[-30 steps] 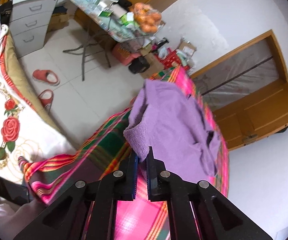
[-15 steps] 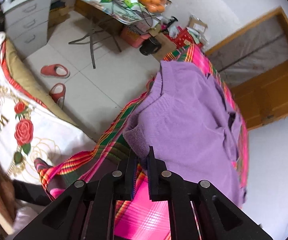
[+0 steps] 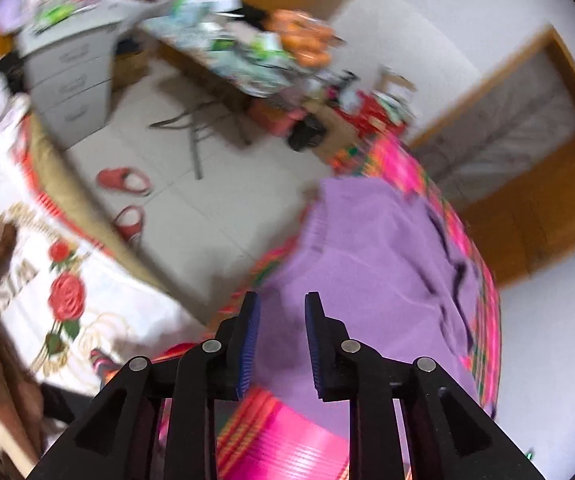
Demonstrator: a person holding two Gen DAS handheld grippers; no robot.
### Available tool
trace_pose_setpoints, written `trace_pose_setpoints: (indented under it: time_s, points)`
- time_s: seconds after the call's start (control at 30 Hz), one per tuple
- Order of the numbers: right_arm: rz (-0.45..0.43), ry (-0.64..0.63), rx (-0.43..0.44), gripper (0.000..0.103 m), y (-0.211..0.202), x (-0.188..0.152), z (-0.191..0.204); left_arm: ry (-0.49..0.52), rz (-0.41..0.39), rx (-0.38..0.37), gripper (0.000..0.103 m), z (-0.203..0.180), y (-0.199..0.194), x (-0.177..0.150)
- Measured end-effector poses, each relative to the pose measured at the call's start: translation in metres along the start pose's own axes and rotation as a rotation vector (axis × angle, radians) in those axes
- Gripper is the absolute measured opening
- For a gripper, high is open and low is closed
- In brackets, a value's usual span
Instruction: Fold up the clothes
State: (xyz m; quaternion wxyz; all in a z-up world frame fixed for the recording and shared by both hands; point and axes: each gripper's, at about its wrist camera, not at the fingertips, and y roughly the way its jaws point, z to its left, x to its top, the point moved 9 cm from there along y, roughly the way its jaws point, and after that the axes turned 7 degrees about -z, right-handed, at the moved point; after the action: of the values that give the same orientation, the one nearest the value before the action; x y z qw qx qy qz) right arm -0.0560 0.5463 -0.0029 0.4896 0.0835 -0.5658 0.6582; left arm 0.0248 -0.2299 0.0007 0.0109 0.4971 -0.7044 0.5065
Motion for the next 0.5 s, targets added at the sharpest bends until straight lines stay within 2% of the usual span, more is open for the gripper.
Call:
trace_pose_setpoints:
  time_s: [0.1, 0.23, 0.33, 0.43, 0.5]
  points:
    - [-0.012, -0.056, -0.013, 0.038, 0.011, 0.012, 0.008, 0.146, 0.087, -0.057, 0.023, -0.046, 0.020, -0.020]
    - [-0.036, -0.267, -0.015, 0.041, 0.012, 0.010, 0.044, 0.335, 0.205, -0.114, 0.023, -0.102, 0.048, -0.058]
    - [-0.005, -0.394, -0.035, 0.041, 0.023, -0.001, 0.057, 0.441, 0.287, -0.151, 0.023, -0.131, 0.064, -0.090]
    - [0.044, -0.431, -0.083, 0.042, 0.039, -0.006, 0.056, 0.511, 0.355, -0.184, 0.023, -0.150, 0.076, -0.119]
    - [0.032, -0.431, -0.076, 0.030, 0.046, 0.006, 0.060, 0.551, 0.398, -0.206, 0.023, -0.161, 0.083, -0.136]
